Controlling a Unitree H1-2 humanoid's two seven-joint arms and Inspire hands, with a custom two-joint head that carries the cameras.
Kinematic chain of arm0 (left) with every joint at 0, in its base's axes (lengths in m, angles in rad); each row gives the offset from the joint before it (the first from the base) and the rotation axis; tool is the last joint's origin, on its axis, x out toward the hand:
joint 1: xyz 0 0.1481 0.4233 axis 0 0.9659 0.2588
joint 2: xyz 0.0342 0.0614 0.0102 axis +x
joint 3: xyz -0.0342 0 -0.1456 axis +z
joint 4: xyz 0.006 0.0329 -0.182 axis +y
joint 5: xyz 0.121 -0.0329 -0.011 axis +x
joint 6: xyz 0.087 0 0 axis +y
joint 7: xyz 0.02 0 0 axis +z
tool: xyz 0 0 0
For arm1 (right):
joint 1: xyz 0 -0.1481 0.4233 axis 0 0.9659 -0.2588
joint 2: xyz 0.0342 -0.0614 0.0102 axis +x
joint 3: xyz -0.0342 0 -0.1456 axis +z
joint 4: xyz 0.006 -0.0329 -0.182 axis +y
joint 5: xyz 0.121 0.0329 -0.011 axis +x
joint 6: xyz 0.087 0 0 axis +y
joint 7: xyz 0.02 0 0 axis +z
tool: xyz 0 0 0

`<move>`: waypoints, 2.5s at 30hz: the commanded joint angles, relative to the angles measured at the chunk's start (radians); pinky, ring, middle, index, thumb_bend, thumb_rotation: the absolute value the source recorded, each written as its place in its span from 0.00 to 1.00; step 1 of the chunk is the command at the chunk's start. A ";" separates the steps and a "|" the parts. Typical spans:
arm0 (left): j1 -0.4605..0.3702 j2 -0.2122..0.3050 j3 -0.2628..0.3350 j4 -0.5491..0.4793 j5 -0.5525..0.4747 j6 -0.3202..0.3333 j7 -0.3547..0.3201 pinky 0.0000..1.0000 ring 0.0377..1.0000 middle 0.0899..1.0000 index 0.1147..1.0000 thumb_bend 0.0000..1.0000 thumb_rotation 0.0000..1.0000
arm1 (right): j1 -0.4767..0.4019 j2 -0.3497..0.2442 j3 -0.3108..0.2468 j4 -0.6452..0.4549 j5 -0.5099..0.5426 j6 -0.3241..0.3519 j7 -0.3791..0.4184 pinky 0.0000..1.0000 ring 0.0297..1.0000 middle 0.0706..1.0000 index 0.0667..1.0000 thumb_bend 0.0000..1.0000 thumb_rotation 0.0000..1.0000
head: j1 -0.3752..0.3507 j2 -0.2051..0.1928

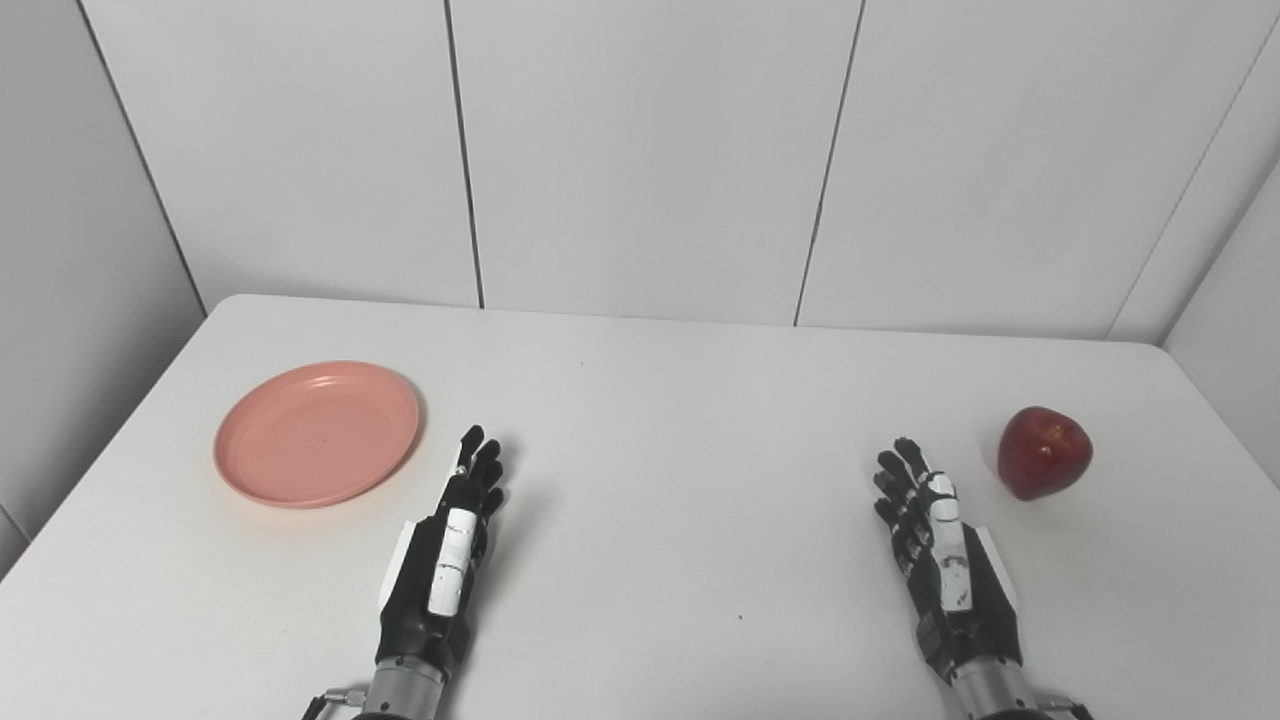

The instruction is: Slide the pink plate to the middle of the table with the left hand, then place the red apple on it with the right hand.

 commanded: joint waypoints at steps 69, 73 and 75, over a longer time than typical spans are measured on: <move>0.035 -0.016 -0.107 0.049 0.090 -0.083 0.119 1.00 0.99 0.96 1.00 0.77 0.98 | -0.009 -0.051 -0.058 0.142 0.058 -0.049 0.090 1.00 0.99 0.98 1.00 0.83 1.00 | 0.177 -0.077; 0.042 -0.009 -0.093 -0.007 0.054 -0.043 0.104 1.00 1.00 0.97 1.00 0.82 0.97 | -0.004 -0.044 -0.051 0.131 0.054 -0.049 0.088 1.00 0.99 0.98 1.00 0.80 1.00 | 0.162 -0.078; 0.038 0.000 -0.082 -0.043 0.025 -0.018 0.093 1.00 1.00 0.96 1.00 0.84 0.98 | -0.004 -0.041 -0.049 0.132 0.052 -0.053 0.089 1.00 0.99 0.98 1.00 0.80 1.00 | 0.156 -0.080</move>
